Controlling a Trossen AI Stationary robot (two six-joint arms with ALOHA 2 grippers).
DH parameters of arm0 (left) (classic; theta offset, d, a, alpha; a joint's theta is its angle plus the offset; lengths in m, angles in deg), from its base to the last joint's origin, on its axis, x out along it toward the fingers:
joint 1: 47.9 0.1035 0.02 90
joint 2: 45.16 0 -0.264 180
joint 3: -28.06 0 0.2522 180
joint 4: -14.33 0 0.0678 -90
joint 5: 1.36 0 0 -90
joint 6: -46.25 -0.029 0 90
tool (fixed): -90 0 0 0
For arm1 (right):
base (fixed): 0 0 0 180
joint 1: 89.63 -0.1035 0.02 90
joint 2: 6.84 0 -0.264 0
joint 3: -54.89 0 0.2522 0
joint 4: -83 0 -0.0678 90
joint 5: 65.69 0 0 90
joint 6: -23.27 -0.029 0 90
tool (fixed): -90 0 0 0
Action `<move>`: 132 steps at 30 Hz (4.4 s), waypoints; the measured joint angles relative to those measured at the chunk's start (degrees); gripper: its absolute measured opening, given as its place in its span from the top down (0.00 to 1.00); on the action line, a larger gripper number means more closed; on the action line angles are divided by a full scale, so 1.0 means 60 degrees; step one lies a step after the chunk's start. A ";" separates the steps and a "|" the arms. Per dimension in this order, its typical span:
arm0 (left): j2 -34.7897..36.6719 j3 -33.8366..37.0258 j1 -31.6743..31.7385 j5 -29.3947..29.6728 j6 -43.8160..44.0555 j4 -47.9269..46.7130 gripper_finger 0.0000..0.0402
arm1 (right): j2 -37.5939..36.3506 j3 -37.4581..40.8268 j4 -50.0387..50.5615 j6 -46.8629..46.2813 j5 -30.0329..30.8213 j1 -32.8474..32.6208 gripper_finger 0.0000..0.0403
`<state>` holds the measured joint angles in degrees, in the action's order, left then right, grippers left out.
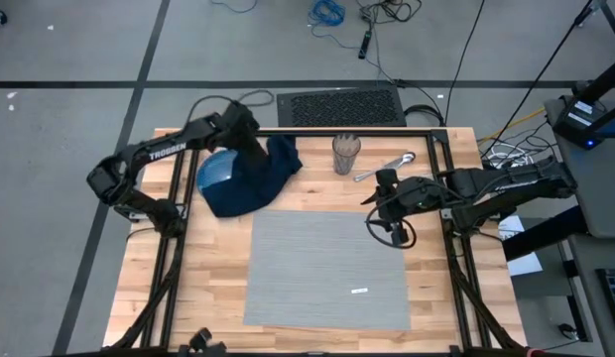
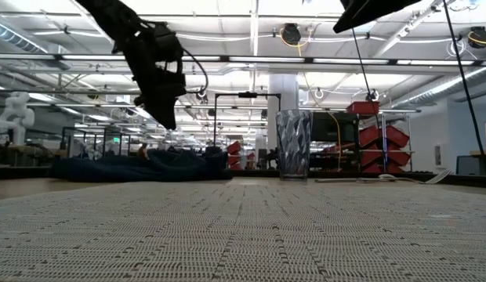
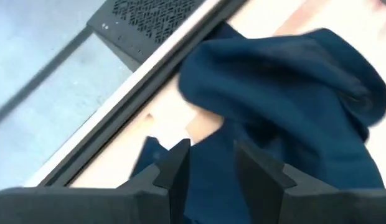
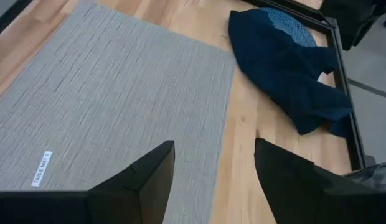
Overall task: Set table place
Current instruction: Fold the blue napkin
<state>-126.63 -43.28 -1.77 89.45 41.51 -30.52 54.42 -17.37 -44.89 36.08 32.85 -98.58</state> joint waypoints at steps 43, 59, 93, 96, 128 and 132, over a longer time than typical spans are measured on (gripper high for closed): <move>-0.1865 -0.0007 0.1511 -0.3679 0.0902 0.0026 0.99 | 0.0018 0.0004 -0.0058 -0.1270 -0.0390 -0.0484 0.49; -0.0734 -0.0856 0.0038 -0.3671 0.0478 -0.1071 1.00 | 0.0176 0.0004 -0.0123 -0.1234 -0.0384 -0.0484 0.49; -0.2486 -0.0798 0.0739 -0.1371 0.2467 -0.1501 0.30 | 0.1373 0.0004 -0.0430 -0.1549 -0.0408 -0.1273 0.49; -0.2662 -0.0794 0.0697 -0.1429 0.2278 -0.1431 0.35 | 0.1373 0.0004 -0.0426 -0.1564 -0.0386 -0.1279 0.49; 0.0408 -0.3746 -0.4994 -0.2295 0.1928 -0.4034 1.00 | 0.2219 0.0004 -0.1430 -0.1462 -0.0170 -0.1540 0.49; 0.0296 -0.3761 -0.6602 -0.1945 0.2489 -0.4324 1.00 | 0.3040 0.0004 -0.1882 -0.1212 -0.0187 -0.1617 0.49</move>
<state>-124.85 -65.85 -41.39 77.78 56.45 -56.47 72.66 -17.34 -56.19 28.81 31.73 -108.28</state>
